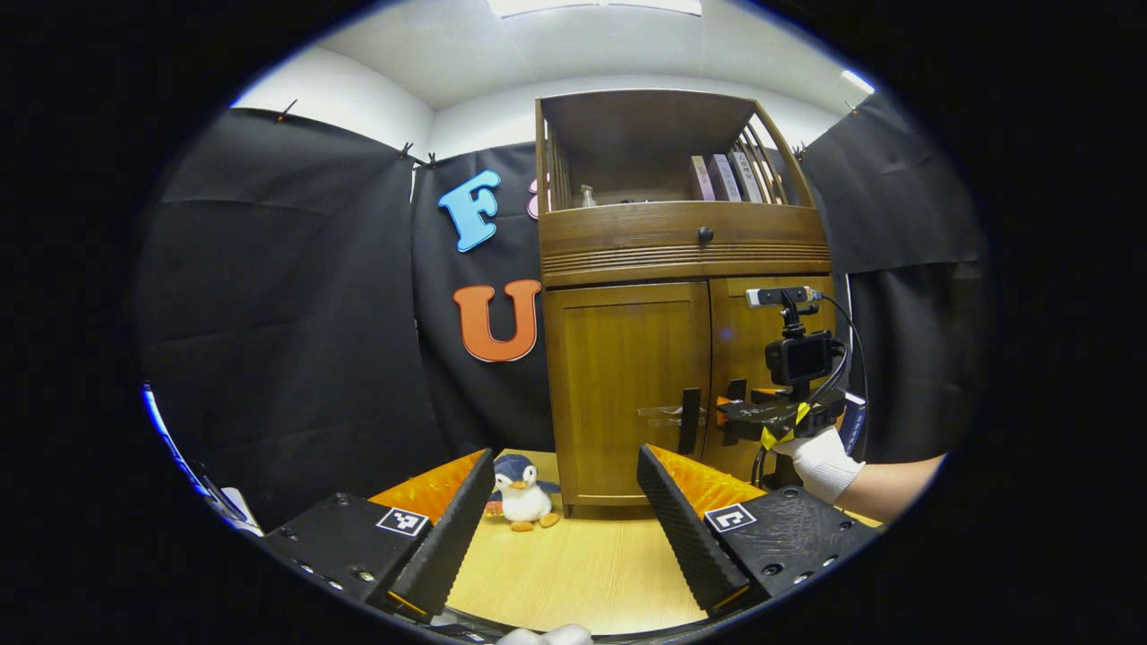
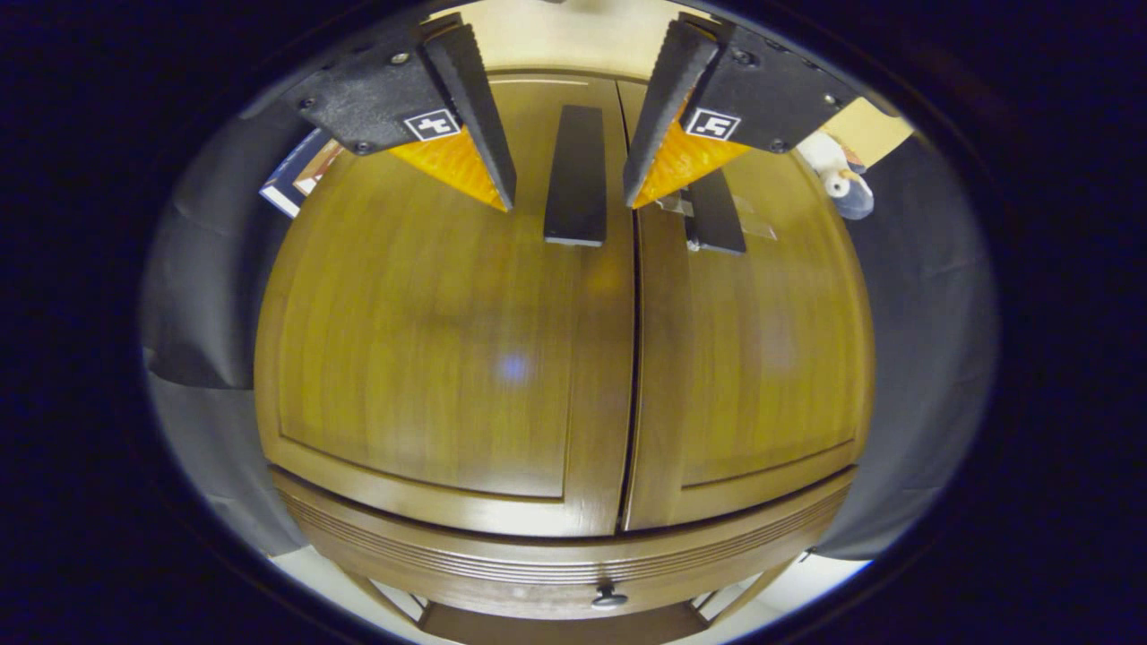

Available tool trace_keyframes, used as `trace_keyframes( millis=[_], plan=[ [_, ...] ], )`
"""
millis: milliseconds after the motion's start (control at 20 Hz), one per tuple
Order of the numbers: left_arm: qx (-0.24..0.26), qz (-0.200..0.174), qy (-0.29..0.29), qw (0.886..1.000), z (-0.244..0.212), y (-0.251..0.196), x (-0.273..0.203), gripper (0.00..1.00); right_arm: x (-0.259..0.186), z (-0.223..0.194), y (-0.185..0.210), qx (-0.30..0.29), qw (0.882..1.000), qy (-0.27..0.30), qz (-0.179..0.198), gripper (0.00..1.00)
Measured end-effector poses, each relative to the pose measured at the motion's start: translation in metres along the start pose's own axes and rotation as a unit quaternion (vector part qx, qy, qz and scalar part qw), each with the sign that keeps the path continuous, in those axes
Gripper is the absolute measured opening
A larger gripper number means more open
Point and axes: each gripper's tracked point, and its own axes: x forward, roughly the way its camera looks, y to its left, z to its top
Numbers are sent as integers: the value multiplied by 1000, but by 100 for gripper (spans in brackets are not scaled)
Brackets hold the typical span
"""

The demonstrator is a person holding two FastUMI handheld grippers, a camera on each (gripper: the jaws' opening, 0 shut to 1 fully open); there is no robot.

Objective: Open the right door of the double-door shoe cabinet with the right hand, and open the left door with the left hand.

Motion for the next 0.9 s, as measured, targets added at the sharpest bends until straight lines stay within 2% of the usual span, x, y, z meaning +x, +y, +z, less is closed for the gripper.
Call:
trace_keyframes(
  millis=[200,300,500,750,900],
  plan=[
    [-3,3,3,1000,-3,0,-3,96,12,-11,6,15,1000,19,5,65],
    [-1,5,1,1000,0,1,-3,96,16,-11,0,19,1000,20,-5,57],
    [-3,9,1,1000,-3,6,-5,96,19,-11,3,30,999,24,1,38],
    [-9,8,-1,1000,-5,10,-6,96,15,-15,3,22,999,32,14,32],
    [-12,8,-2,1000,-6,13,-8,96,4,-18,3,19,999,34,27,32]
  ],
)
